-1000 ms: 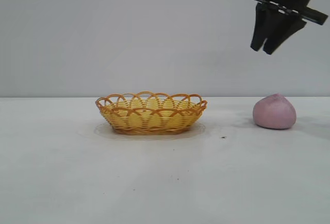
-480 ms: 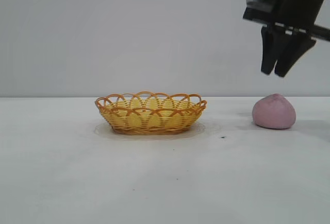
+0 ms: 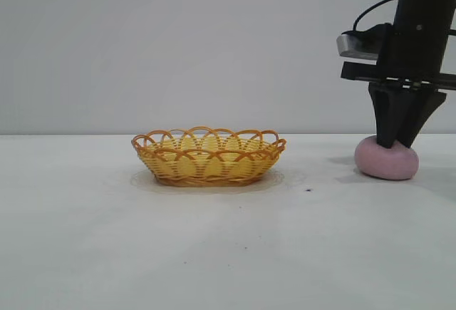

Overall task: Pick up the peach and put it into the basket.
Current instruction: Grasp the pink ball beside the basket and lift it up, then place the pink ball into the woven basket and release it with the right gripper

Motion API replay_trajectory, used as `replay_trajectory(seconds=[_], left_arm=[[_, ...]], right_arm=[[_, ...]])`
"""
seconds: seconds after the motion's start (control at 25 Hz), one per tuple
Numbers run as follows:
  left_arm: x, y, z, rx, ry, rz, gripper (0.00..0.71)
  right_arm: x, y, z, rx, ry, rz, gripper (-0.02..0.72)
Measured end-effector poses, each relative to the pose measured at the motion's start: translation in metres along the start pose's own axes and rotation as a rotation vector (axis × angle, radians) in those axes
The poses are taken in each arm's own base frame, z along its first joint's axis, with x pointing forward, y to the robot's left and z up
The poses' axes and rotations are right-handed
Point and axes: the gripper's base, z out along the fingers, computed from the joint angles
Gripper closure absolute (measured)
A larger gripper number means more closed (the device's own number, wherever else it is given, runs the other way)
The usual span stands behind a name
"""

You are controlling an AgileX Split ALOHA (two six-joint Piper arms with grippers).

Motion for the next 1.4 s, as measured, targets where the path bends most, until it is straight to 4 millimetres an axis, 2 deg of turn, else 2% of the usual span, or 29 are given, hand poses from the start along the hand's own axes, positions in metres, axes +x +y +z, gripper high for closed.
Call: replay_trajectory(seconds=[0.04,0.12,0.2,0.24,0.44,0.48,0.56,0.6,0.72,0.92,1.12,1.24,1.4], left_arm=[[0.0,0.0,0.0,0.0,0.0,0.0,0.316],[0.0,0.0,0.0,0.0,0.0,0.0,0.373],[0.0,0.0,0.0,0.0,0.0,0.0,0.369],[0.0,0.0,0.0,0.0,0.0,0.0,0.43],[0.0,0.0,0.0,0.0,0.0,0.0,0.61],[0.0,0.0,0.0,0.0,0.0,0.0,0.631],[0.0,0.0,0.0,0.0,0.0,0.0,0.62],[0.0,0.0,0.0,0.0,0.0,0.0,0.662],[0.0,0.0,0.0,0.0,0.0,0.0,0.651],[0.0,0.0,0.0,0.0,0.0,0.0,0.651],[0.0,0.0,0.0,0.0,0.0,0.0,0.651],[0.0,0.0,0.0,0.0,0.0,0.0,0.651],[0.0,0.0,0.0,0.0,0.0,0.0,0.651]], right_arm=[[-0.001,0.003,-0.002,0.005,-0.01,-0.009,0.703],[-0.003,0.008,-0.011,0.011,-0.041,-0.022,0.703],[-0.003,0.01,-0.022,0.023,-0.069,-0.027,0.703],[-0.003,0.01,-0.029,0.03,-0.087,-0.029,0.703],[-0.002,0.016,-0.062,0.045,-0.167,-0.044,0.703],[-0.002,0.017,-0.067,0.047,-0.18,-0.048,0.703],[-0.002,0.024,-0.074,0.045,-0.196,-0.071,0.703],[-0.002,0.029,-0.075,0.036,-0.201,-0.082,0.703],[-0.003,0.05,-0.073,0.006,-0.203,-0.125,0.703],[-0.005,0.099,-0.069,-0.022,-0.23,-0.239,0.703],[-0.006,0.139,-0.068,-0.05,-0.296,-0.316,0.703],[-0.006,0.151,-0.067,-0.062,-0.318,-0.333,0.703],[-0.011,0.154,-0.055,-0.066,-0.335,-0.33,0.703]])
